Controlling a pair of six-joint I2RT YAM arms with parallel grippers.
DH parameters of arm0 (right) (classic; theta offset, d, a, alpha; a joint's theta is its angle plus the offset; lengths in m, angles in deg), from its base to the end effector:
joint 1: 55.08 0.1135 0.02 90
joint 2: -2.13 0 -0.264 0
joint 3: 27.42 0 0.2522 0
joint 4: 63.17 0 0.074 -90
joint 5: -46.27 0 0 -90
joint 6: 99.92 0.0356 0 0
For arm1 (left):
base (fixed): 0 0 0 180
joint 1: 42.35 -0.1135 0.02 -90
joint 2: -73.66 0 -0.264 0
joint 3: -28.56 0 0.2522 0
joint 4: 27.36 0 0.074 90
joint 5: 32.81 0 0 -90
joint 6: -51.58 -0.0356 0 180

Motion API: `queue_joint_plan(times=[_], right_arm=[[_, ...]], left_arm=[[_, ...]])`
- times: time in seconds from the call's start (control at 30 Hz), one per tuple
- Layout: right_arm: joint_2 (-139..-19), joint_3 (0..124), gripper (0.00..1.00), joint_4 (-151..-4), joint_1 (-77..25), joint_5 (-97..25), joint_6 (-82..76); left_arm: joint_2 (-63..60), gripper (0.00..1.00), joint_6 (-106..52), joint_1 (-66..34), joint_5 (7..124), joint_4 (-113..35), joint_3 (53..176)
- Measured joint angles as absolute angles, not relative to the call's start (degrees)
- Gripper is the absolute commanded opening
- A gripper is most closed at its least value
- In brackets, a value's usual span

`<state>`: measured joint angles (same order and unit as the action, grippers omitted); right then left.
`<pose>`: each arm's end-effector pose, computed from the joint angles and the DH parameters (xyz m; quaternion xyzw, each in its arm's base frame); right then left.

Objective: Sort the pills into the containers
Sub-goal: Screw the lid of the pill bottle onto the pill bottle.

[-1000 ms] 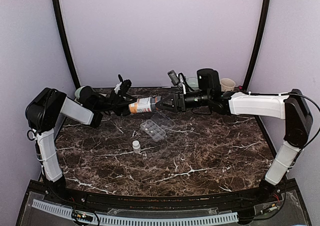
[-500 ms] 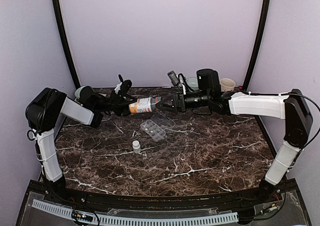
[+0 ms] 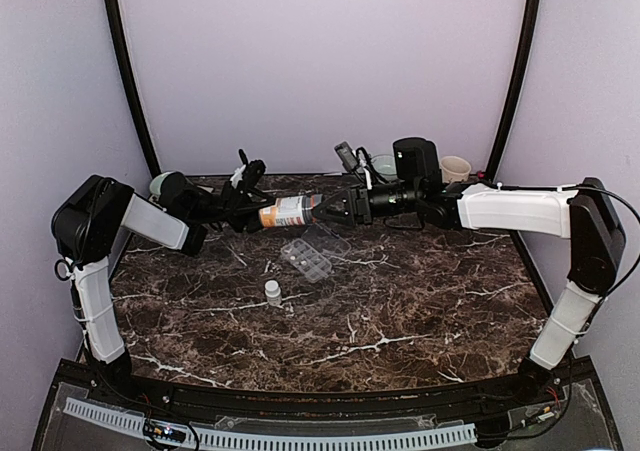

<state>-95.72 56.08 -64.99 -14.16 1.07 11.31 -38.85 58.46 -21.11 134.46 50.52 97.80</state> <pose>0.2826 0.2782 0.2849 -0.3519 0.6892 0.5476 0.3184 0.3342 -0.1672 0.2310 0.2141 0.6258 -0.7424 0.1067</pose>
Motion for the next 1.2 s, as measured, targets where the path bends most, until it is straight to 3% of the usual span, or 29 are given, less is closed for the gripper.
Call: queue_joint_plan(times=[0.77, 1.2], right_arm=[[-96.0, 56.3, 0.29, -64.9, -14.1, 1.7, 14.0], [-98.8, 57.3, 0.27, -61.2, -15.7, 2.4, 28.7]], left_arm=[[-38.9, 0.06, 56.1, -20.4, 135.5, 47.3, 99.7], [-32.1, 0.06, 29.6, -20.5, 132.8, 16.6, 101.8]])
